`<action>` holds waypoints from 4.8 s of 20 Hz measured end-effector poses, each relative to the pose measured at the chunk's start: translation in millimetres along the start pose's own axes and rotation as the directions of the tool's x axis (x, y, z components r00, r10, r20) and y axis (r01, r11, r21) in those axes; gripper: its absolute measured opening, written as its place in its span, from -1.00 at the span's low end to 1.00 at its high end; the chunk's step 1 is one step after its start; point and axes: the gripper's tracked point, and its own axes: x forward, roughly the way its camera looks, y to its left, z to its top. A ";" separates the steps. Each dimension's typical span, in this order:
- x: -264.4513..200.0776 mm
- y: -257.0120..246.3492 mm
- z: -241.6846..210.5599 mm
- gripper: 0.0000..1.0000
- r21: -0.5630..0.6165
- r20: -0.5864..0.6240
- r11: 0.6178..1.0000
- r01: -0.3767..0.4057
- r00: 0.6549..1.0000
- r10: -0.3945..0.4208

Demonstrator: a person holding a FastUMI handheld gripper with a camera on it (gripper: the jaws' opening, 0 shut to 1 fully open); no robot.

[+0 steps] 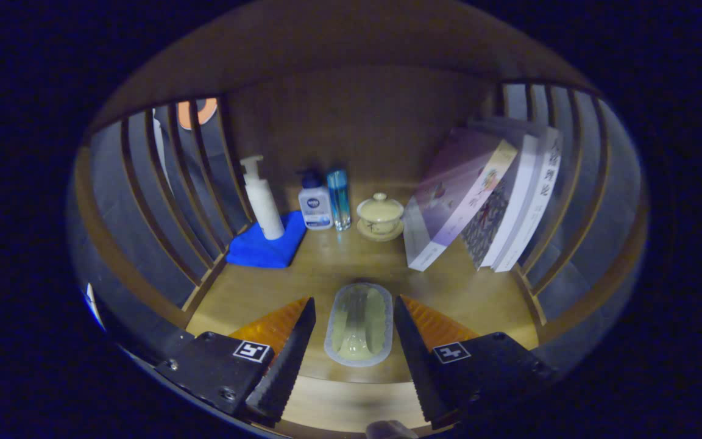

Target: Pull open the drawer, take out the items inside it, and place them on the countertop above the cabinet.

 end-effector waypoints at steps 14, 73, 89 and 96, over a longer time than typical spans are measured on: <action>-212.1 -9.5 -44.6 1.00 -0.013 0.503 1.000 0.015 0.864 -0.006; 24.9 -4.9 -205.0 0.97 0.047 0.373 0.994 0.096 0.921 -0.107; 44.8 -7.4 -198.9 0.99 0.028 0.336 0.994 0.109 0.935 -0.112; -31.6 -32.3 -163.1 0.99 0.063 0.379 0.994 0.094 0.919 -0.111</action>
